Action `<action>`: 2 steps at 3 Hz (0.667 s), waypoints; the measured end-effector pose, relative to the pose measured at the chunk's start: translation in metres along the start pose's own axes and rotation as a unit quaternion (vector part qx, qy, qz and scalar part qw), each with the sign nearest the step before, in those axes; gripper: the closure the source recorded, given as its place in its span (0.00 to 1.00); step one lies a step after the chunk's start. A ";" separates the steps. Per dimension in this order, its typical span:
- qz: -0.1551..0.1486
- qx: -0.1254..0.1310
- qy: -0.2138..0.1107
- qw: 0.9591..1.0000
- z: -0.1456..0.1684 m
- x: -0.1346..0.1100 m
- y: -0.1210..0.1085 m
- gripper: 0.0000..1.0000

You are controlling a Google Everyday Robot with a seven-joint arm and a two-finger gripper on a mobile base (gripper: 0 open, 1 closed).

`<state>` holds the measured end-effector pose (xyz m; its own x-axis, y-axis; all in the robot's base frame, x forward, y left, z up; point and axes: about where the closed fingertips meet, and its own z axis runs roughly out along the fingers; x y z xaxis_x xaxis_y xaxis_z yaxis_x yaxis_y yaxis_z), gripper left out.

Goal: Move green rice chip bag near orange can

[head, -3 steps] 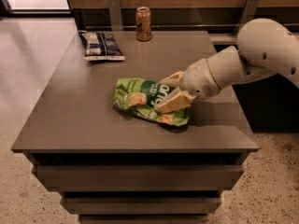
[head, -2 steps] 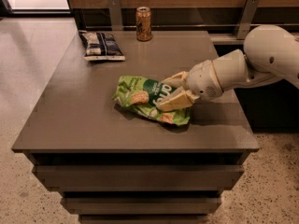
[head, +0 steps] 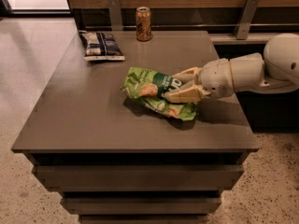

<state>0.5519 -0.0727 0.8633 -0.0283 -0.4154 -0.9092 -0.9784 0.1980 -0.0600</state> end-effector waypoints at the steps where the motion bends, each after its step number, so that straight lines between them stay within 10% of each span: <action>1: -0.009 0.022 -0.018 1.000 -0.012 -0.009 -0.014 1.00; 2: -0.029 0.063 -0.032 0.997 -0.032 -0.024 -0.044 1.00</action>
Offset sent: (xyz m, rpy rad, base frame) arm 0.0455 -0.0368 0.0458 0.0668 -0.1419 -0.1126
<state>0.5894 -0.1004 0.9009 0.0442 -0.3718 -0.9273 -0.9445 0.2870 -0.1601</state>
